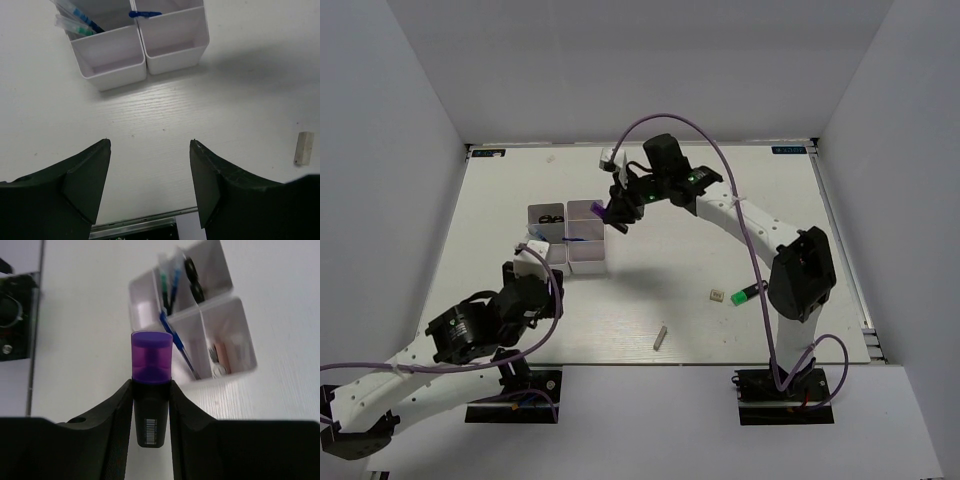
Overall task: Sort the stationery into containers
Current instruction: Place the stationery in the storage box.
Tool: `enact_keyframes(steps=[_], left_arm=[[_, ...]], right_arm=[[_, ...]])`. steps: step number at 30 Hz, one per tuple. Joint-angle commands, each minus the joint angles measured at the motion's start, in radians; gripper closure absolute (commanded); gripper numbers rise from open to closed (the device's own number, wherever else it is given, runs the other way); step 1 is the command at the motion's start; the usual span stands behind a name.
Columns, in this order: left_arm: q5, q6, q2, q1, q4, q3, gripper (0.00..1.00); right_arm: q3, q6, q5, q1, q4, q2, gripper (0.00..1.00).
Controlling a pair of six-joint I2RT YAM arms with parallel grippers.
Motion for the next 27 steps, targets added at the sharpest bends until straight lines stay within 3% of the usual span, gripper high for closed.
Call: enact_keyframes(steps=[1, 7, 10, 24, 27], left_arm=[[-0.058, 0.01, -0.002, -0.001, -0.009, 0.046, 0.26], [-0.045, 0.007, 0.014, -0.002, -0.004, 0.049, 0.26], [-0.034, 0.001, 0.003, 0.001, -0.006, 0.036, 0.26], [-0.02, -0.004, -0.063, -0.001, -0.024, -0.022, 0.26], [-0.017, -0.01, -0.069, -0.001, -0.026, -0.031, 0.26]], right_arm=[[0.034, 0.045, -0.195, 0.025, 0.149, 0.016, 1.0], [-0.012, 0.12, -0.354, 0.059, 0.405, 0.102, 1.0], [-0.015, 0.163, -0.338, 0.071, 0.521, 0.151, 1.0], [-0.006, -0.105, -0.227, 0.09, 0.375, 0.249, 1.0], [-0.012, -0.13, -0.23, 0.088, 0.329, 0.251, 0.9]])
